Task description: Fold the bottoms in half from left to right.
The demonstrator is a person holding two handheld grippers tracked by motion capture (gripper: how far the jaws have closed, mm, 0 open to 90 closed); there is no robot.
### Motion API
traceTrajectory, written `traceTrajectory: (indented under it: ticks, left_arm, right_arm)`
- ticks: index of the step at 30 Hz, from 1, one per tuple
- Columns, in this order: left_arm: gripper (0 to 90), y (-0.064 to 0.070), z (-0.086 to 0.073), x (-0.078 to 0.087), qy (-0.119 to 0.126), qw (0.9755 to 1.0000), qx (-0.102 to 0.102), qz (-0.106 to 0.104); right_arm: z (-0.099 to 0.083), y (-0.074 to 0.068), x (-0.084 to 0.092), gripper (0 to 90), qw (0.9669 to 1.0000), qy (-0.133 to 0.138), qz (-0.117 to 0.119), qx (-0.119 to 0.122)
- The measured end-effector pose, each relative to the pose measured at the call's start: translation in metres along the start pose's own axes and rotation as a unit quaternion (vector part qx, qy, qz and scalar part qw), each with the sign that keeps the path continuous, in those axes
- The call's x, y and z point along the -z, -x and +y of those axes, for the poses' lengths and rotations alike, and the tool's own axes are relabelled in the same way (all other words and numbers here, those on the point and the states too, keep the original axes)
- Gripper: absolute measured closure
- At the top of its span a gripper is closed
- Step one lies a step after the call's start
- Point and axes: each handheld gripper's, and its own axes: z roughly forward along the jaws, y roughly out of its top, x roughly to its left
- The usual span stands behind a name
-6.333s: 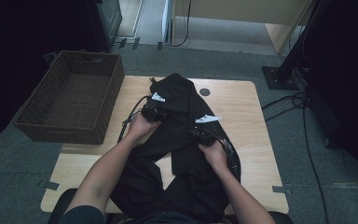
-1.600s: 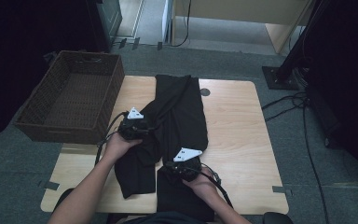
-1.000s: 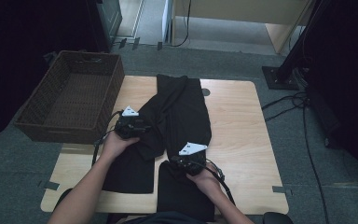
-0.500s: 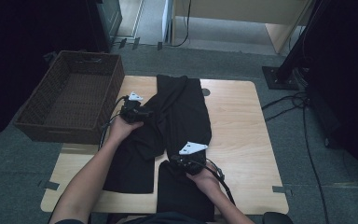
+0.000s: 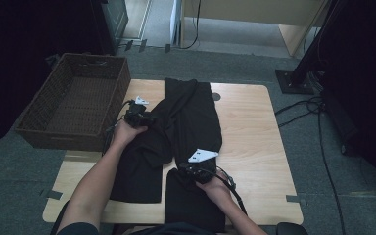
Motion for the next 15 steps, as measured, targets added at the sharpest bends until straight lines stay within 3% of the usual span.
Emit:
traceTrajectory:
  ticks: [1,2,4,6,8,13,15]
  left_arm:
    - [62.3,0.001,0.000,0.000,0.001,1.0000,0.000,-0.009]
    - [73.0,0.002,-0.001,0.000,0.003,0.9997,-0.003,-0.026]
    - [86.3,0.006,-0.001,-0.001,-0.001,0.9992,-0.015,-0.038]
    - [89.0,0.007,0.001,0.001,-0.001,0.9985,-0.007,-0.055]
    - [89.7,0.009,0.005,0.007,0.015,0.9975,0.003,-0.069]
    - [90.0,0.027,0.024,0.034,0.067,0.9942,-0.008,-0.084]
    - [90.0,0.036,0.030,0.041,0.077,0.9927,-0.013,-0.092]
  right_arm:
    - [0.000,0.000,0.000,88.4,1.0000,0.000,0.000,0.000]
    - [0.000,0.000,0.000,88.4,1.0000,0.001,-0.001,-0.001]
    - [0.000,-0.001,-0.001,88.4,1.0000,0.001,-0.002,-0.002]
    - [0.001,-0.002,-0.002,88.4,0.9999,0.002,0.003,-0.011]
    - [0.002,-0.004,-0.005,88.5,0.9999,0.003,0.006,-0.012]
    - [0.007,-0.010,-0.010,88.5,0.9999,-0.001,0.010,-0.004]
    - [0.010,-0.013,-0.014,88.5,0.9999,-0.001,0.011,0.000]
